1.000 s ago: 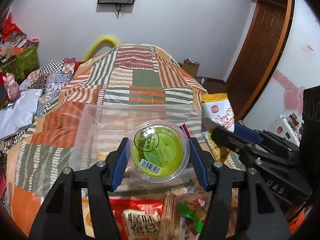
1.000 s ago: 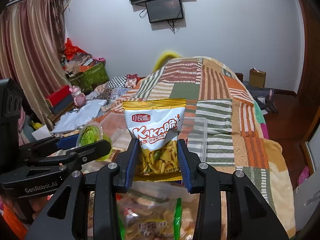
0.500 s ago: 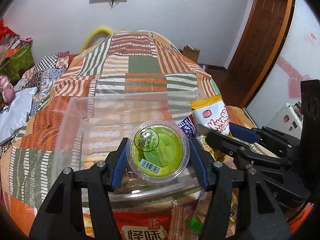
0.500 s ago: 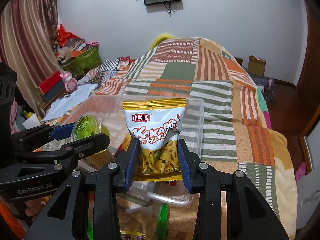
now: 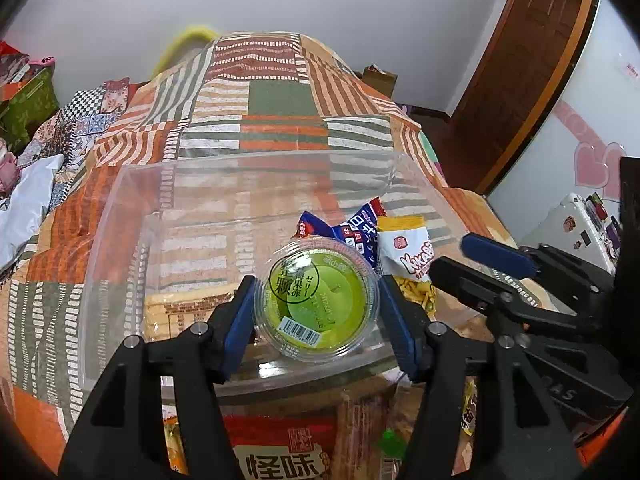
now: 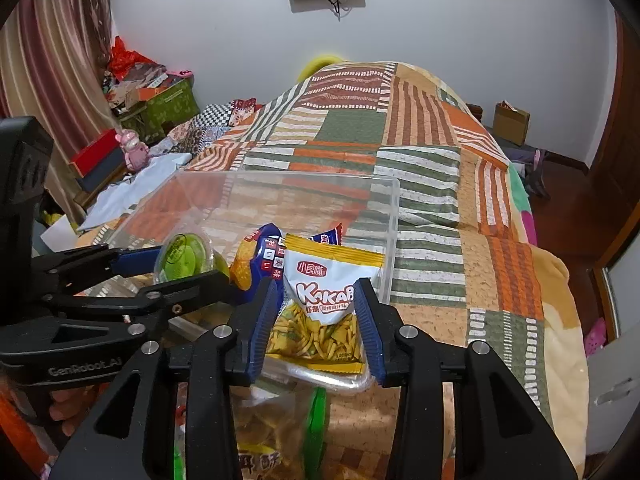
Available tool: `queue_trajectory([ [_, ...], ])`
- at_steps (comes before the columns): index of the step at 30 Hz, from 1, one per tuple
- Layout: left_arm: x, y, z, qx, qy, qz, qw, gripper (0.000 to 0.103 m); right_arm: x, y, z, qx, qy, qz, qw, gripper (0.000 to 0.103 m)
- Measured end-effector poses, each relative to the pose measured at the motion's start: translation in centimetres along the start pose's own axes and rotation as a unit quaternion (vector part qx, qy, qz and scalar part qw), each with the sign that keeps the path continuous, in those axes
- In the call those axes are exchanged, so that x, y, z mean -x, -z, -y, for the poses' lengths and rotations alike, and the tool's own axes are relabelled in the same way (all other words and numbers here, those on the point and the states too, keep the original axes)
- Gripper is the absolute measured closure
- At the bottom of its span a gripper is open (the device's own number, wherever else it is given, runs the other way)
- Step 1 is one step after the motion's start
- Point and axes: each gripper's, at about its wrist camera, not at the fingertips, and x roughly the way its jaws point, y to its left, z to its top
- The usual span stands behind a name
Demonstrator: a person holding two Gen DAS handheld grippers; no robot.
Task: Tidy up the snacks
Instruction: 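Carry the jelly cup into the clear box with the left tool while the right tool places the Kaka bag, then grasp the long cracker roll with the left tool while the right tool grasps the clear puff pack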
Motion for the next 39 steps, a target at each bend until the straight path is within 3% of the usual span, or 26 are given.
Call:
queue_trajectory([
  [3,0.7,0.0,0.1,-0.001,-0.003,0.003,1.0,0.036,0.9,0.1,-0.1,0.002,0.002,0.01,1.0,0.054],
  [8,3.3,0.1,0.1,-0.002,-0.009,0.023,0.9997,0.034,2.8,0.3,-0.1,0.005,0.007,0.024,1.0,0.052],
  [12,5.1,0.5,0.1,-0.003,-0.014,0.034,0.9993,0.034,4.7,0.6,0.0,-0.003,0.007,0.04,0.999,0.044],
  [19,7.8,3.0,0.5,-0.013,-0.033,0.042,0.9985,0.028,7.2,1.7,-0.3,-0.005,0.013,0.052,0.999,0.043],
  [29,7.9,7.1,0.8,-0.009,-0.027,0.006,0.9996,0.028,8.5,4.7,0.3,-0.02,0.022,0.038,0.999,0.04],
  [34,7.1,9.2,1.0,-0.011,-0.027,-0.014,0.9995,0.028,8.6,6.5,1.0,-0.025,0.033,0.025,0.999,0.026],
  [39,6.0,10.6,1.4,-0.013,-0.018,-0.036,0.9991,0.028,7.6,8.2,2.0,-0.037,0.034,-0.003,0.999,0.024],
])
